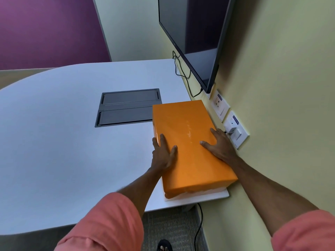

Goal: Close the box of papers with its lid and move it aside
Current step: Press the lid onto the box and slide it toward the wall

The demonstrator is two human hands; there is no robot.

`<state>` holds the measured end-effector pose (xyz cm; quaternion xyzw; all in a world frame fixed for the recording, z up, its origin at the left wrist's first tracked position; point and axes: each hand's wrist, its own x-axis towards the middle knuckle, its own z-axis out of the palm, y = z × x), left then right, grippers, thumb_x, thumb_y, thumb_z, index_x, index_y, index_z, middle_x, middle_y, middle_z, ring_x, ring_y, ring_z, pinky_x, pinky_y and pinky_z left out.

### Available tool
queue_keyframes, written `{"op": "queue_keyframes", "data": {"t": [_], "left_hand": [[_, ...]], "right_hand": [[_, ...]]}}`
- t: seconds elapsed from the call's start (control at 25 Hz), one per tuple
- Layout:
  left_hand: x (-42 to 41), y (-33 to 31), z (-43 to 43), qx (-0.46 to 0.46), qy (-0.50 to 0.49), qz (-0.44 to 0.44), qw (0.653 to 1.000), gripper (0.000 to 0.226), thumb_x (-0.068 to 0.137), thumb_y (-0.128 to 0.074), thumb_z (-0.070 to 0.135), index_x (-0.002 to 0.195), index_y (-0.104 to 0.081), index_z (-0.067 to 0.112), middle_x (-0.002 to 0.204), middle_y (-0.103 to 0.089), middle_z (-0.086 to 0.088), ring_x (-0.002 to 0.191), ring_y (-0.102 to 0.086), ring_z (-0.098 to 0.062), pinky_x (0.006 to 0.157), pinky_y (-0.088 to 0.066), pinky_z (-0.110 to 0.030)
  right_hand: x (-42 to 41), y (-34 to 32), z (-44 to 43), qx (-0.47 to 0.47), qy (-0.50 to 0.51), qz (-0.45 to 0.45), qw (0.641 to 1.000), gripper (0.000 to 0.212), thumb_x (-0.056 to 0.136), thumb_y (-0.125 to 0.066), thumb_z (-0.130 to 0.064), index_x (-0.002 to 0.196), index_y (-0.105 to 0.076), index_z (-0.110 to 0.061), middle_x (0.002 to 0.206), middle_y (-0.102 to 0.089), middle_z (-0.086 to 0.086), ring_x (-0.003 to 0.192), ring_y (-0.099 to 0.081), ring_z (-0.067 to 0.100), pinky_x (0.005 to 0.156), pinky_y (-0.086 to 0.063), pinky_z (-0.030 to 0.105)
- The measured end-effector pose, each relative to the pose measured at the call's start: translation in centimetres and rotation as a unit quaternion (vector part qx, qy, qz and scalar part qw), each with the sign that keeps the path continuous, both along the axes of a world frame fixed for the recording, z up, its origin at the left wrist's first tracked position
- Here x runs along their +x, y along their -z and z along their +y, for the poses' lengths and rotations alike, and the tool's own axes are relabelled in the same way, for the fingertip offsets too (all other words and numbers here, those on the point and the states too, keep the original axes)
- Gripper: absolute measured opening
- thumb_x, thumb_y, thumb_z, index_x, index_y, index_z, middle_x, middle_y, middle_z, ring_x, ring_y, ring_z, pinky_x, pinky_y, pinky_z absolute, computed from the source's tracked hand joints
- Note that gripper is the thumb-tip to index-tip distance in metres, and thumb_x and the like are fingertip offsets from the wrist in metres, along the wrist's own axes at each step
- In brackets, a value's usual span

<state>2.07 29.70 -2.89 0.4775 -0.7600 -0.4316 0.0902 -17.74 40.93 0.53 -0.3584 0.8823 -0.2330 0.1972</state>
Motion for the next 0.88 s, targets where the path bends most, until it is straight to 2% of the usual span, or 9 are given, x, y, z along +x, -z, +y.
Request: {"op": "queue_keyframes", "data": {"t": [0.08, 0.2, 0.28, 0.48, 0.72, 0.88], "left_hand": [[0.0, -0.2, -0.4, -0.013, -0.002, -0.018, 1.000, 0.090, 0.087, -0.047, 0.061, 0.154, -0.001, 0.021, 0.163, 0.000, -0.011, 0.142, -0.027, -0.042, 0.109, -0.032, -0.057], [0.0, -1.0, -1.3, -0.063, 0.004, -0.047, 0.997, 0.088, 0.085, -0.052, 0.061, 0.151, -0.014, 0.017, 0.161, -0.009, -0.013, 0.143, -0.025, -0.040, 0.109, -0.033, -0.057], [0.3, -1.7, -2.2, -0.099, 0.017, -0.069, 0.993, 0.087, 0.085, -0.052, 0.061, 0.150, -0.017, 0.016, 0.161, -0.010, -0.013, 0.145, -0.021, -0.038, 0.109, -0.031, -0.057], [2.0, -3.6, -5.4, -0.163, 0.051, -0.098, 0.980, 0.081, 0.088, -0.048, 0.059, 0.150, -0.023, 0.013, 0.162, -0.010, -0.015, 0.148, -0.013, -0.035, 0.114, -0.024, -0.056], [5.3, -5.7, -11.6, -0.245, 0.069, -0.135, 0.958, 0.072, 0.092, -0.042, 0.056, 0.148, -0.027, 0.012, 0.162, -0.010, -0.014, 0.149, -0.007, -0.032, 0.119, -0.013, -0.056], [8.3, -7.4, -15.9, -0.280, 0.062, -0.133, 0.949, 0.070, 0.094, -0.040, 0.054, 0.149, -0.025, 0.012, 0.162, -0.009, -0.013, 0.150, -0.004, -0.031, 0.118, -0.006, -0.055]], "right_hand": [[0.3, -0.9, -0.5, 0.008, 0.011, 0.071, 0.997, 0.075, 0.085, -0.058, -0.055, 0.147, -0.034, -0.020, 0.156, -0.028, 0.013, 0.140, -0.031, 0.036, 0.109, -0.033, 0.050], [1.3, -1.8, -1.4, 0.042, 0.061, 0.151, 0.986, 0.068, 0.084, -0.052, -0.056, 0.140, -0.044, -0.018, 0.147, -0.039, 0.013, 0.127, -0.046, 0.041, 0.094, -0.046, 0.050], [2.1, -2.0, -2.3, 0.078, 0.086, 0.177, 0.977, 0.064, 0.084, -0.051, -0.053, 0.136, -0.047, -0.017, 0.141, -0.044, 0.014, 0.121, -0.049, 0.043, 0.090, -0.047, 0.048], [3.6, -2.9, -5.8, 0.109, 0.059, 0.199, 0.972, 0.060, 0.089, -0.049, -0.050, 0.136, -0.045, -0.013, 0.142, -0.042, 0.016, 0.125, -0.043, 0.041, 0.097, -0.040, 0.050], [6.1, -3.9, -11.7, 0.062, -0.004, 0.251, 0.966, 0.066, 0.090, -0.040, -0.059, 0.134, -0.046, -0.010, 0.139, -0.048, 0.017, 0.127, -0.043, 0.038, 0.102, -0.038, 0.052], [9.8, -5.1, -16.7, 0.020, -0.024, 0.242, 0.970, 0.073, 0.090, -0.034, -0.062, 0.142, -0.036, -0.011, 0.151, -0.036, 0.016, 0.141, -0.029, 0.034, 0.114, -0.025, 0.052]]}}
